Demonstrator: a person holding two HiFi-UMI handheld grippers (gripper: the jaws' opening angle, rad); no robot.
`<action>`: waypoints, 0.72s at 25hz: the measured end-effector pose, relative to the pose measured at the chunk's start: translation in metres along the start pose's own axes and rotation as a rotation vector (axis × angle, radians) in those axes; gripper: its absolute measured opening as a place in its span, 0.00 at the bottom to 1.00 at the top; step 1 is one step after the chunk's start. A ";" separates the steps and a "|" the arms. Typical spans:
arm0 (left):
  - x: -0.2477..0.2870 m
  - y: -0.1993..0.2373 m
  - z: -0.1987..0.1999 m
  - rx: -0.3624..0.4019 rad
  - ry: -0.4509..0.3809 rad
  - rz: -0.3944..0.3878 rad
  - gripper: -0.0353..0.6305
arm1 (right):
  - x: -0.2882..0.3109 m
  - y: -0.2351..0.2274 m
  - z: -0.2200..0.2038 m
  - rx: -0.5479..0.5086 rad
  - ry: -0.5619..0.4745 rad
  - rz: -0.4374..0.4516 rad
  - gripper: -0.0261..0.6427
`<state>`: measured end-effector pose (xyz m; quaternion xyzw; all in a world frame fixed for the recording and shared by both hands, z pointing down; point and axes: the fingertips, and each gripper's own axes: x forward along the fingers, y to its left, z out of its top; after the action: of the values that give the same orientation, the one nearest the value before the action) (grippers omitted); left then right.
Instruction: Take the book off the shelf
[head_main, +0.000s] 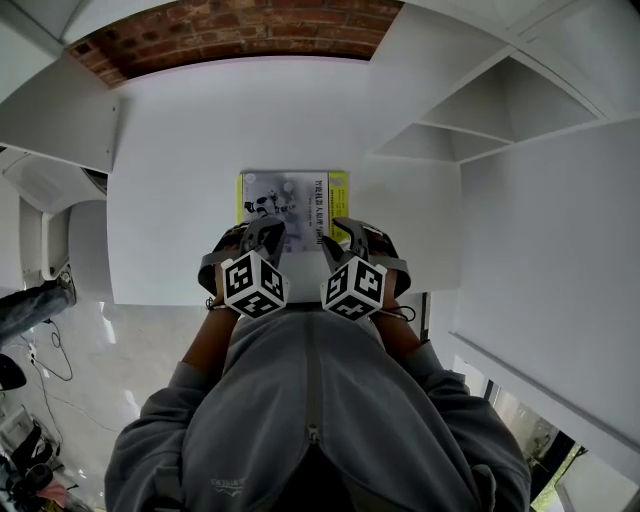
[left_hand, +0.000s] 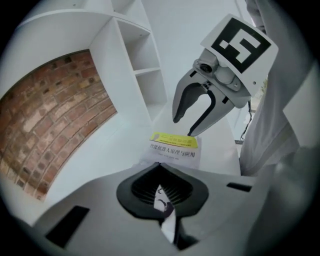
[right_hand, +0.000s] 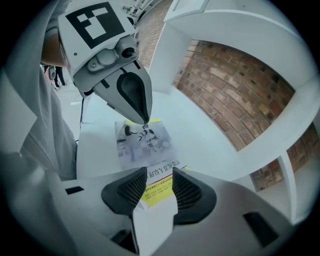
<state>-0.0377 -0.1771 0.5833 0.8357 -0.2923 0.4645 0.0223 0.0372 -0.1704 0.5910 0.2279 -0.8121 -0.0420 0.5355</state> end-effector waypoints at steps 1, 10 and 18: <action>-0.003 0.004 0.003 -0.013 -0.011 0.008 0.06 | -0.003 -0.004 0.004 0.001 -0.008 -0.012 0.30; -0.028 0.034 0.031 -0.067 -0.105 0.085 0.06 | -0.040 -0.048 0.043 0.051 -0.123 -0.126 0.18; -0.059 0.057 0.060 -0.108 -0.216 0.161 0.06 | -0.074 -0.080 0.074 0.080 -0.244 -0.240 0.11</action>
<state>-0.0442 -0.2152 0.4890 0.8521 -0.3839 0.3558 -0.0017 0.0210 -0.2245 0.4715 0.3374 -0.8392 -0.1005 0.4146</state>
